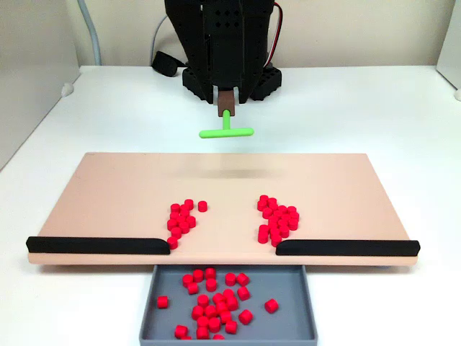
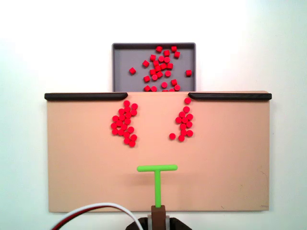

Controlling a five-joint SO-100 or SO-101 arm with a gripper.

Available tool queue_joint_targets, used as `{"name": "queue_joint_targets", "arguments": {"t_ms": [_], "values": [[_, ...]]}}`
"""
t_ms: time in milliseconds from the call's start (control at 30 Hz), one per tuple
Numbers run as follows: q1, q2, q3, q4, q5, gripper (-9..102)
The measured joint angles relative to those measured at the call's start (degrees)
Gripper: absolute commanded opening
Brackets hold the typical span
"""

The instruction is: Push granules from right to the grey container

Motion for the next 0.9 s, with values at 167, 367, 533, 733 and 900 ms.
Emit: {"name": "queue_joint_targets", "arguments": {"t_ms": [167, 367, 533, 733, 900], "values": [[0.35, 0.0, 0.0, 0.0, 0.26, 0], [0.7, 0.0, 0.0, 0.0, 0.53, 0], [0.7, 0.0, 0.0, 0.0, 0.53, 0], [0.7, 0.0, 0.0, 0.0, 0.97, 0], [0.7, 0.0, 0.0, 0.0, 0.97, 0]]}}
